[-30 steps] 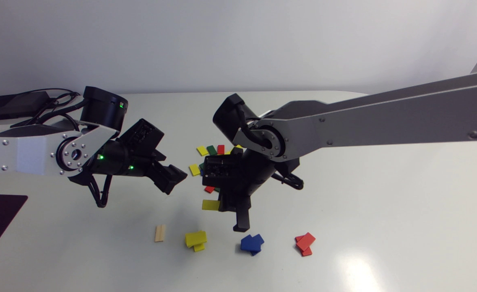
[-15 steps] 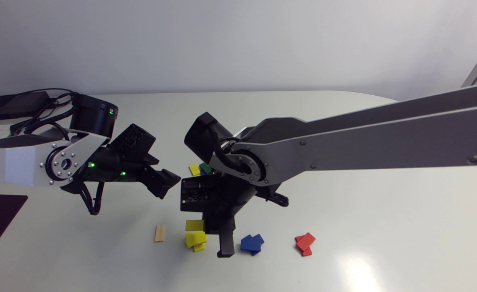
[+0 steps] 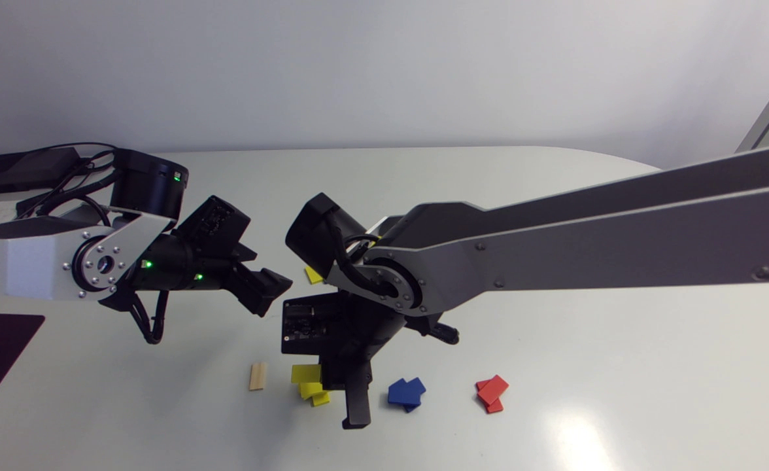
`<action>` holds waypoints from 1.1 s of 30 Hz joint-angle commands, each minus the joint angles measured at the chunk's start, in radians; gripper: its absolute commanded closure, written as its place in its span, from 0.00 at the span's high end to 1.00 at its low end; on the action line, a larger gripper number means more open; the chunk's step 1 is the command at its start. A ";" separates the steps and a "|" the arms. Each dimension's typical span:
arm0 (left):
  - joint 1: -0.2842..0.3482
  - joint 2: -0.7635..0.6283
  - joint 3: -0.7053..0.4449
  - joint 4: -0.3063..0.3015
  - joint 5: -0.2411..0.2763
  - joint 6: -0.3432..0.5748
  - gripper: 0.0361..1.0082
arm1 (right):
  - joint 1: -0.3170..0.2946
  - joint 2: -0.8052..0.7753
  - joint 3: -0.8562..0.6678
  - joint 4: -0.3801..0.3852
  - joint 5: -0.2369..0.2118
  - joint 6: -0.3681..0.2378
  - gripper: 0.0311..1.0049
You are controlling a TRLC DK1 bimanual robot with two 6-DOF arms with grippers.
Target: Take domino bricks one by one from the mixed stack on the table and place each onto the existing stack of the same color.
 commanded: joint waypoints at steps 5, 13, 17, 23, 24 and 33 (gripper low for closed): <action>-0.006 0.021 -0.015 0.019 0.001 -0.023 0.98 | 0.014 0.044 -0.017 0.008 0.011 0.017 0.11; -0.007 0.031 -0.010 0.025 0.001 -0.023 0.98 | 0.013 0.078 0.005 -0.001 0.018 0.010 0.11; -0.007 0.034 -0.010 0.025 0.001 -0.023 0.98 | 0.011 0.089 0.011 -0.003 0.020 0.009 0.11; -0.007 0.037 -0.010 0.031 0.001 -0.025 0.98 | 0.011 0.104 0.023 -0.003 0.020 0.009 0.11; -0.007 0.037 -0.010 0.031 0.001 -0.025 0.98 | 0.011 0.107 0.026 -0.003 0.020 0.009 0.11; -0.007 0.037 -0.012 0.031 0.001 -0.025 0.98 | 0.008 0.109 0.040 -0.004 0.024 0.009 0.28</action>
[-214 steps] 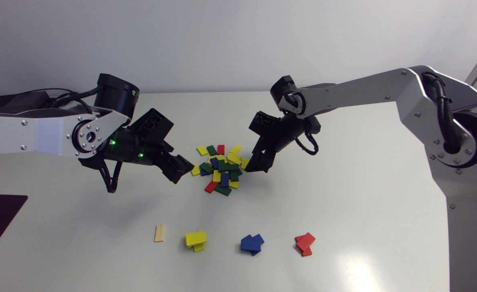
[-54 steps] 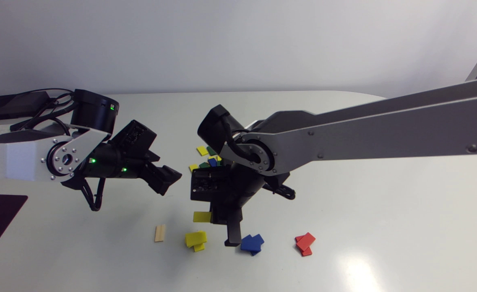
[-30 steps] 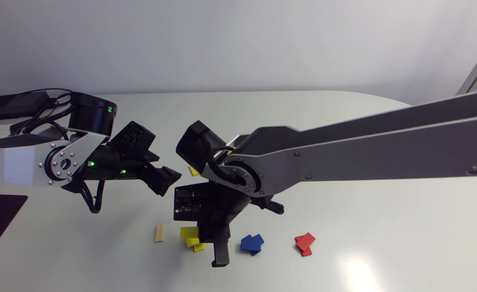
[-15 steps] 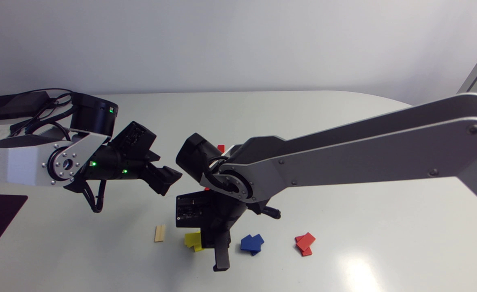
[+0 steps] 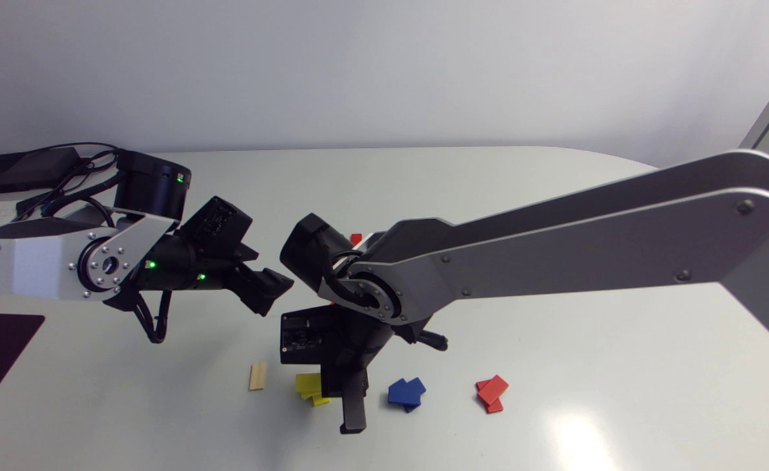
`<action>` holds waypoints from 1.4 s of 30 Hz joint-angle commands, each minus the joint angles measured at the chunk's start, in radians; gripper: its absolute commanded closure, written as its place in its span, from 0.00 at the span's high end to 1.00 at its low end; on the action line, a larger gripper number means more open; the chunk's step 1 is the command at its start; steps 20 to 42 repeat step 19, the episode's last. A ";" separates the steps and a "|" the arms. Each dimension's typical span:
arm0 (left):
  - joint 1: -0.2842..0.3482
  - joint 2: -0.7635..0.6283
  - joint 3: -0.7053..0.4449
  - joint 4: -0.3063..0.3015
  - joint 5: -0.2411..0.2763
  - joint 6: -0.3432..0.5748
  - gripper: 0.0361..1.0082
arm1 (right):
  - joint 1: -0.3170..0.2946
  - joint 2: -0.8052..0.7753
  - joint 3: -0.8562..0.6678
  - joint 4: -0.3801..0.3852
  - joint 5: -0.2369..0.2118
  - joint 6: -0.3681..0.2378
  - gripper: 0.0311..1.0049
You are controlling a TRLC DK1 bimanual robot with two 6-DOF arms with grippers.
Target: Take domino bricks one by one from the mixed stack on the table and place each onto the existing stack of the same color.
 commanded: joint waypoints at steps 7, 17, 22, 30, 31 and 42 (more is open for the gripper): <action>-0.010 0.019 -0.010 0.012 0.001 -0.026 0.98 | 0.003 0.026 0.011 -0.007 0.010 0.012 0.49; -0.010 0.008 -0.015 0.010 0.001 -0.030 0.98 | -0.027 -0.077 -0.028 -0.010 0.012 0.017 0.50; -0.012 0.006 -0.015 0.010 0.001 -0.031 0.98 | -0.040 -0.103 -0.036 -0.007 0.013 0.026 0.50; -0.012 0.006 -0.015 0.010 0.001 -0.031 0.98 | -0.040 -0.103 -0.036 -0.007 0.013 0.026 0.50; -0.012 0.006 -0.015 0.010 0.001 -0.031 0.98 | -0.040 -0.103 -0.036 -0.007 0.013 0.026 0.50; -0.012 0.006 -0.015 0.010 0.001 -0.031 0.98 | -0.040 -0.103 -0.036 -0.007 0.013 0.026 0.50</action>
